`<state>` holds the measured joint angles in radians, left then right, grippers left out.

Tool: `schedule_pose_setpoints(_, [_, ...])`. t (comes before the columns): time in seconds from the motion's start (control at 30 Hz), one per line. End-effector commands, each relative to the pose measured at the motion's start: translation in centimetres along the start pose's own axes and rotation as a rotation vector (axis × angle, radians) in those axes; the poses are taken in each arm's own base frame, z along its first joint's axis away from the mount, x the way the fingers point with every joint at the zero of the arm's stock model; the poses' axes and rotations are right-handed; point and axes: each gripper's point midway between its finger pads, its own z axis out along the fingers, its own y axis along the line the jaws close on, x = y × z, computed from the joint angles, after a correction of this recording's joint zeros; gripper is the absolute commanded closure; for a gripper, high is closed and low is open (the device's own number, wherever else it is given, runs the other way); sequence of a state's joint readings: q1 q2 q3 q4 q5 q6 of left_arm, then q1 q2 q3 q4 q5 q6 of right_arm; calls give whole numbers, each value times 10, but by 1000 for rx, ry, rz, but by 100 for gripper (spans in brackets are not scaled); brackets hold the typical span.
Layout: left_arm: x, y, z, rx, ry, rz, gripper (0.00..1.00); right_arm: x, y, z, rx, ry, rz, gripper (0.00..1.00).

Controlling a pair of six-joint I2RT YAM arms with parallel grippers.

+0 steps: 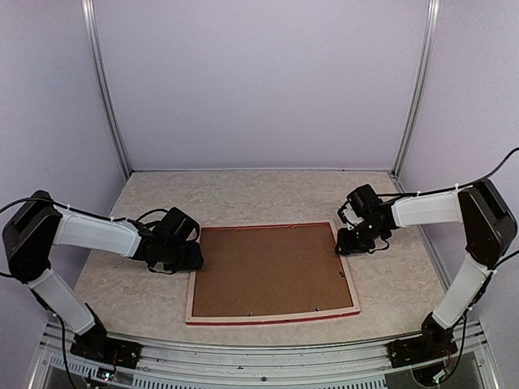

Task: Put the photo into the frame
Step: Press the fastener onto the backboard.

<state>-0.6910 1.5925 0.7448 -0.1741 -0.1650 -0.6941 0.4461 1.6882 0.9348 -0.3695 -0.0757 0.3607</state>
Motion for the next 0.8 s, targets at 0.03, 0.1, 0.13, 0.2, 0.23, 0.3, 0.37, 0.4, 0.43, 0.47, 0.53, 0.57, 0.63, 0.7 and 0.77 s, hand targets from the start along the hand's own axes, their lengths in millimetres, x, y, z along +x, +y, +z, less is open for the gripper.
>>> schedule_pose_setpoints(0.03, [16,-2,1,22,52,-1,55,8,0,6,-2,20,0,65])
schedule_pose_setpoints(0.1, [20,-1,4,15,63,0,55,9,0,6,-1,21,0,65])
schedule_pose_setpoints(0.13, [21,1,5,9,65,-1,56,9,0,6,0,21,1,65])
schedule_pose_setpoints(0.2, [23,4,6,0,65,-4,58,10,-1,6,0,21,0,65])
schedule_pose_setpoints(0.23, [23,5,6,-3,62,-6,59,10,-1,6,0,21,1,65])
schedule_pose_setpoints(0.3, [22,8,7,-13,56,-9,60,10,0,6,-3,22,1,65])
schedule_pose_setpoints(0.37, [20,10,8,-18,48,-13,60,10,0,7,-6,22,2,65])
schedule_pose_setpoints(0.4, [19,10,9,-16,43,-17,60,10,1,7,-7,23,1,65])
schedule_pose_setpoints(0.43, [18,11,10,-17,43,-18,60,9,1,7,-9,23,1,65])
schedule_pose_setpoints(0.47, [17,10,11,-17,40,-20,59,9,1,6,-8,22,0,65])
schedule_pose_setpoints(0.53, [14,11,12,-21,33,-23,56,8,1,5,-7,19,-1,65])
schedule_pose_setpoints(0.57, [13,12,13,-24,30,-25,55,8,1,4,-7,18,-2,65])
schedule_pose_setpoints(0.63, [12,14,14,-30,26,-30,55,8,0,4,-4,17,0,65])
schedule_pose_setpoints(0.7, [11,18,15,-39,25,-38,56,8,0,3,-3,19,1,65])
schedule_pose_setpoints(0.77, [11,19,14,-36,25,-42,60,9,0,4,-4,20,0,65])
